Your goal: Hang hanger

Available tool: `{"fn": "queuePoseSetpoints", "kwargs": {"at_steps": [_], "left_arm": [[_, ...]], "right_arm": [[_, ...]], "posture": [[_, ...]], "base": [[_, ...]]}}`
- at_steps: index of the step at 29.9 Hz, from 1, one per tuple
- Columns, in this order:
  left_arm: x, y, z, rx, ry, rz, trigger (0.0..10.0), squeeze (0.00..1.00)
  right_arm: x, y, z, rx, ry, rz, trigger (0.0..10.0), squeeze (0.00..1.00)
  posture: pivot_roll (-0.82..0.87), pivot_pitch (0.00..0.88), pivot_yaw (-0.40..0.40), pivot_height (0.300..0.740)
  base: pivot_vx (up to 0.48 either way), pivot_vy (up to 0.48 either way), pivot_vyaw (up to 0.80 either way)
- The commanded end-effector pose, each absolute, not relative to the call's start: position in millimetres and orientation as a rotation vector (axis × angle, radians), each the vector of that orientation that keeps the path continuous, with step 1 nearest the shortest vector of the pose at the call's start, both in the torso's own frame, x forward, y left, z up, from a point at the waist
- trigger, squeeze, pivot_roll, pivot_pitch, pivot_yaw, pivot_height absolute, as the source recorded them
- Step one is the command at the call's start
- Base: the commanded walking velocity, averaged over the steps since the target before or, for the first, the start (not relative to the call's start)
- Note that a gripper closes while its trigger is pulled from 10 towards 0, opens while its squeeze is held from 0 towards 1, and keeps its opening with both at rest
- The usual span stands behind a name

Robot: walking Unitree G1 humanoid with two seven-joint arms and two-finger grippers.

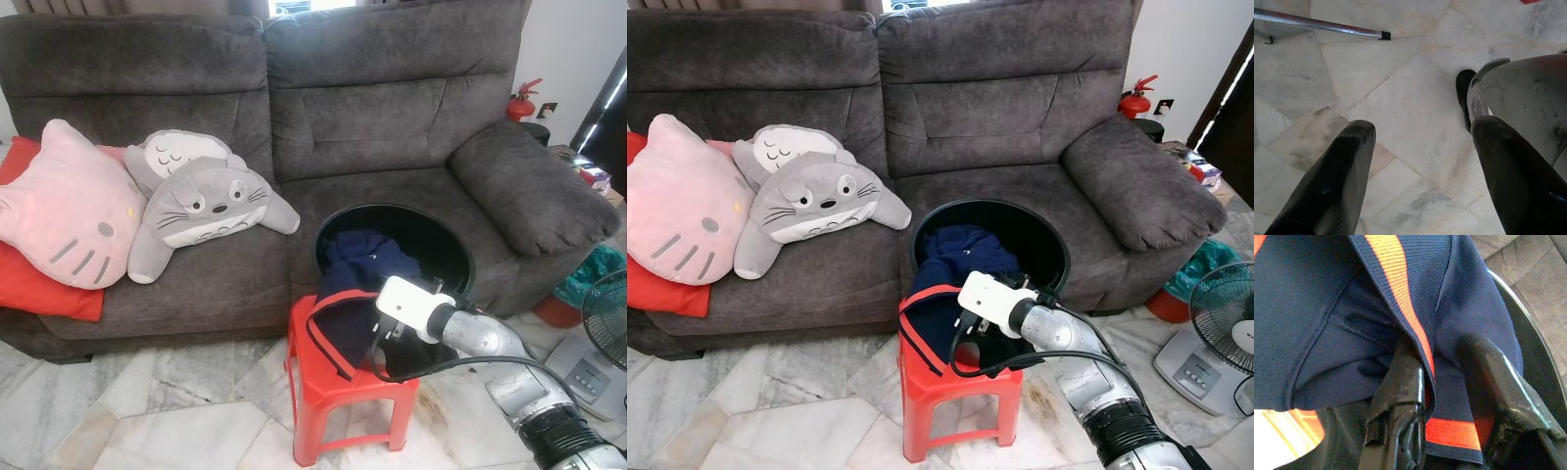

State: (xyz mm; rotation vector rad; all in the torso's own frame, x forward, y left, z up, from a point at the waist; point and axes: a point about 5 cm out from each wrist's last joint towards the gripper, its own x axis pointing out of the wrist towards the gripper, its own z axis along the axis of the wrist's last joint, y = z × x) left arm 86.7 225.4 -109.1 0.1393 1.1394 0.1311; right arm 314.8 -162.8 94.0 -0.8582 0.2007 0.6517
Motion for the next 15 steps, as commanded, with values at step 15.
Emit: {"fn": "queuePoseSetpoints", "kwargs": {"at_steps": [15], "left_arm": [[83,229,-109,0.163,1.162,0.126,10.0,0.00]], "right_arm": [[317,-170,87,-0.941,0.274,0.641,10.0,0.00]], "posture": [[-0.16,0.000,0.039,0.740]], "base": [[0.000,0.000,0.00]]}}
